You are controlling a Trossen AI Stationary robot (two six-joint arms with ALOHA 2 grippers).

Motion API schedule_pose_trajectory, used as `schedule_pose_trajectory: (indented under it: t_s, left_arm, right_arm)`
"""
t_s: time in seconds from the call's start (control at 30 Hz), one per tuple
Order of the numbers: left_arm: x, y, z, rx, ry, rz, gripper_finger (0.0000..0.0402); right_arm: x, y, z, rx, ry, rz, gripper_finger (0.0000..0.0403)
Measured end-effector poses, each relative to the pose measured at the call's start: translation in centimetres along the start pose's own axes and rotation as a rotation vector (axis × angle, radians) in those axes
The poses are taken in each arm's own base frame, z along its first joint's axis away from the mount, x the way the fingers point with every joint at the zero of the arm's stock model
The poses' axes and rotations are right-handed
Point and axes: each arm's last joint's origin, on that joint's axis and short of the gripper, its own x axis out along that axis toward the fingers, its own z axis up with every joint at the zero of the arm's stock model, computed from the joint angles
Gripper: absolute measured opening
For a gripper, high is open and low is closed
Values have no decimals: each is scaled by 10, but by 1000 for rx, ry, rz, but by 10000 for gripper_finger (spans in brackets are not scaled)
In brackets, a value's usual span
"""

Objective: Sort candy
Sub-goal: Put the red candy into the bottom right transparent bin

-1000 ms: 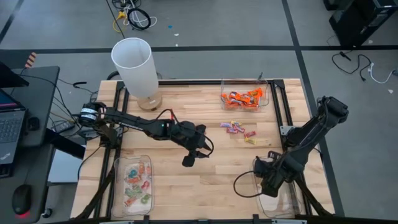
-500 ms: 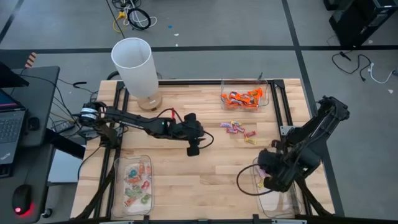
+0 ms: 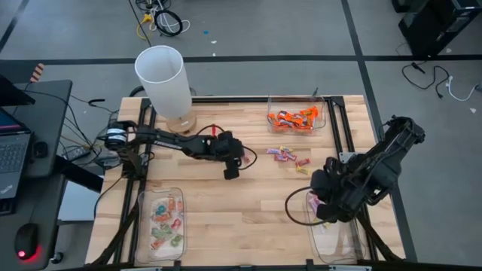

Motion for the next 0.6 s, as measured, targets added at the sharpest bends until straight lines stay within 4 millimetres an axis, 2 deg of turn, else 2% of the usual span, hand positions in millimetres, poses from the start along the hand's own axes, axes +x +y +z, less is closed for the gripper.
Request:
schedule_pose_trajectory:
  t_s: [0.37,0.6]
  left_arm:
    - [15,14,-1,-12,-2,31,147]
    - [39,19,-10,22,30,24,147]
  right_arm:
    - [1,-2,3,-54,-40,-34,68]
    - [1,-3,3,-57,-42,-38,68]
